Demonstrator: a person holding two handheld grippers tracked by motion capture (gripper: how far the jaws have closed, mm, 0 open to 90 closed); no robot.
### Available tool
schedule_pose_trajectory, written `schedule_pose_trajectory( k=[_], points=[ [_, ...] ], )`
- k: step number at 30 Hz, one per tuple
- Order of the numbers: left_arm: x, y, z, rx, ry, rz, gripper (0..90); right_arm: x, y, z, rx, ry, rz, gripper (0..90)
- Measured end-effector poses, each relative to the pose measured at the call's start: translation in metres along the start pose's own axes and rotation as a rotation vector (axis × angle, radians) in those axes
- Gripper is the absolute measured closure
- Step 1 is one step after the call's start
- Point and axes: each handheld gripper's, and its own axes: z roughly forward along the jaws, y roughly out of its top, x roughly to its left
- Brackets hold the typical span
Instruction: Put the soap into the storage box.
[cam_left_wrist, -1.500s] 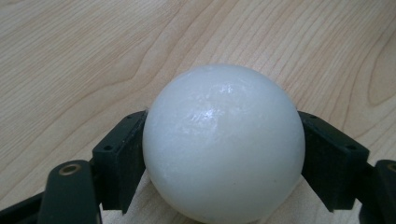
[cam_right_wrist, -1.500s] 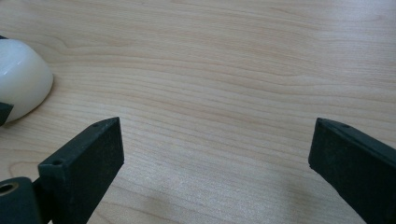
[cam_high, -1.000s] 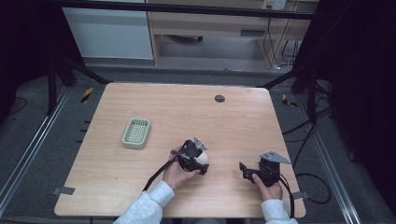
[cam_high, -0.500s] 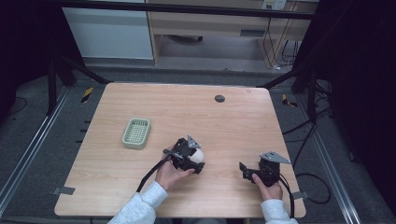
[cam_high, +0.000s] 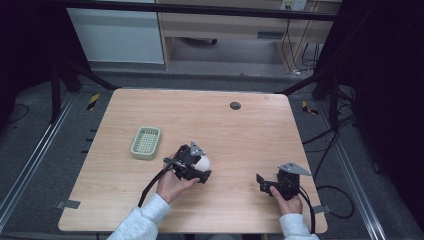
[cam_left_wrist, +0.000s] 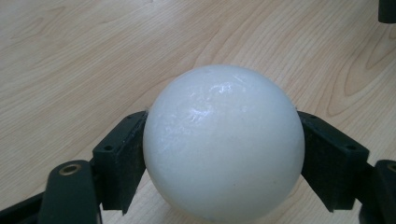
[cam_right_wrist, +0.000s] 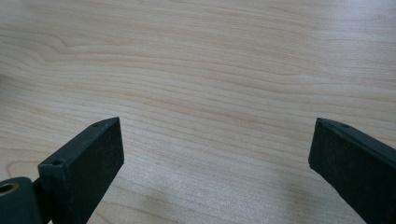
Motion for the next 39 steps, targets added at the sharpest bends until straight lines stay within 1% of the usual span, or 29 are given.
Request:
schedule_pose_trajectory(
  k=[2, 10, 14, 24, 33, 34, 36, 37, 39],
  points=[
    [0.003, -0.001, -0.005, -0.010, 0.002, -0.003, 22.6, 0.000, 0.000, 0.000, 0.001, 0.000, 0.000, 3.7],
    [0.010, -0.003, -0.015, -0.018, 0.013, -0.011, 22.6, 0.000, 0.000, 0.000, 0.000, 0.000, 0.000, 3.7],
    [0.015, -0.004, -0.021, -0.018, 0.020, -0.015, 22.6, 0.000, 0.000, 0.000, 0.002, -0.001, 0.001, 3.7],
    [0.025, -0.005, -0.030, -0.027, 0.031, -0.028, 22.6, 0.000, 0.000, 0.001, 0.005, -0.001, 0.001, 3.7],
    [0.033, -0.008, -0.038, -0.036, 0.053, -0.042, 22.6, 0.000, 0.000, 0.001, 0.004, -0.002, 0.001, 3.7],
    [0.035, -0.008, -0.039, -0.035, 0.052, -0.037, 22.6, 0.000, 0.000, 0.001, 0.004, -0.001, 0.001, 3.7],
    [0.037, -0.009, -0.041, -0.037, 0.055, -0.040, 22.6, 0.000, 0.000, 0.001, 0.004, -0.001, 0.001, 3.7],
    [0.040, -0.011, -0.043, -0.039, 0.057, -0.049, 22.6, 0.000, 0.000, 0.001, 0.005, -0.001, 0.002, 3.7],
    [0.041, -0.012, -0.044, -0.039, 0.062, -0.049, 22.6, 0.000, 0.000, 0.001, 0.004, -0.001, 0.002, 3.7]
  ],
)
